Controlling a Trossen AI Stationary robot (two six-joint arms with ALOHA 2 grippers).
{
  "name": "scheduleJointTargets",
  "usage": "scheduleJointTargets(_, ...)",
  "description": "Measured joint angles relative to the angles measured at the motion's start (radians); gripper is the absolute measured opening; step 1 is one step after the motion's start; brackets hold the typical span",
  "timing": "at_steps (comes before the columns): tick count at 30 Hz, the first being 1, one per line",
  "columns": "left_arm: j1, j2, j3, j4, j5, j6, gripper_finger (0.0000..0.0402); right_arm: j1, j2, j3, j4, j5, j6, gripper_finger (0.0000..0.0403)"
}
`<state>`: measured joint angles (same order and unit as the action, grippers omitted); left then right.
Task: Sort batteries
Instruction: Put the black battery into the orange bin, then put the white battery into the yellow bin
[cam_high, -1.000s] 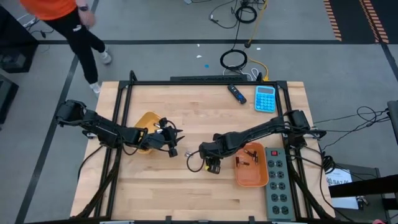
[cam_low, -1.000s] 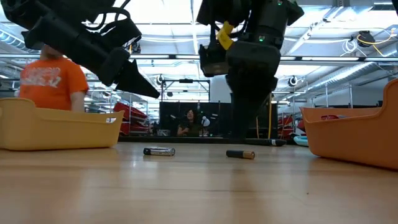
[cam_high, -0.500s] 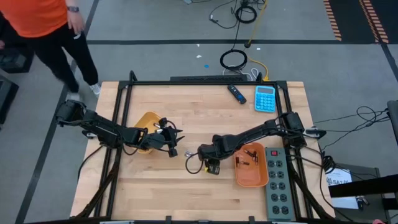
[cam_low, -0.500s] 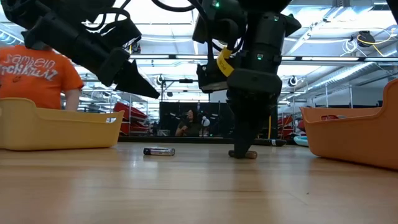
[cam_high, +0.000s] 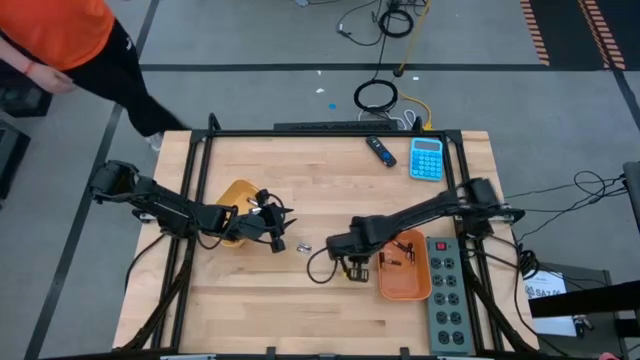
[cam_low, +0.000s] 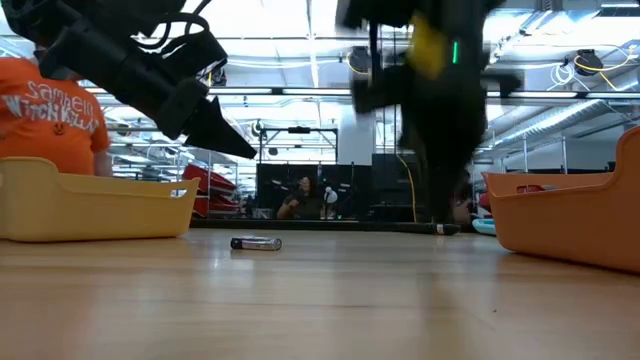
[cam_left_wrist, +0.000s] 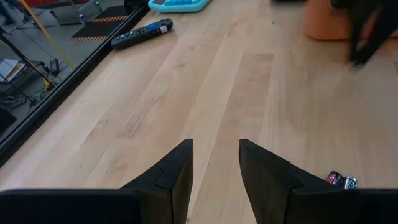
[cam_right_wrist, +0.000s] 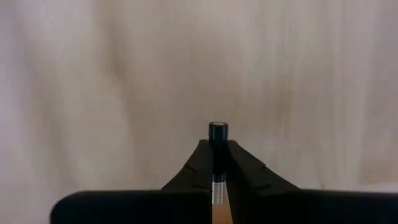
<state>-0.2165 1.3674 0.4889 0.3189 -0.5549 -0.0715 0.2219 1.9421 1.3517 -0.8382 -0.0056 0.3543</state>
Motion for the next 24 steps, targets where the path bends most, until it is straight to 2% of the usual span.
scheduleJointTargets(3, 0.0, 0.0, 0.0, -0.009, 0.0, -0.002, 0.0138, 0.037, -0.109, 0.015, -0.036, -0.025, 0.015, 0.0003)
scheduleJointTargets(6, 0.0, 0.0, 0.0, -0.018, 0.0, -0.002, 0.0138, 0.078, -0.188, 0.011, -0.174, -0.129, 0.122, 0.0004)
scheduleJointTargets(10, 0.0, 0.0, 0.0, -0.017, 0.005, -0.025, 0.0138, 0.138, -0.264, 0.0, -0.34, -0.125, 0.293, 0.0012)
scheduleJointTargets(14, -0.002, 0.0, 0.0, -0.015, 0.008, -0.03, 0.0138, 0.185, -0.286, -0.051, -0.366, -0.012, 0.421, 0.0042)
scheduleJointTargets(21, -0.002, 0.0, 0.0, -0.014, 0.036, -0.052, 0.0138, 0.227, -0.295, -0.107, -0.362, 0.021, 0.489, 0.0139)
scheduleJointTargets(24, -0.002, 0.0, 0.0, -0.014, 0.039, -0.053, 0.0138, 0.254, -0.307, -0.106, -0.365, 0.171, 0.513, 0.0163)
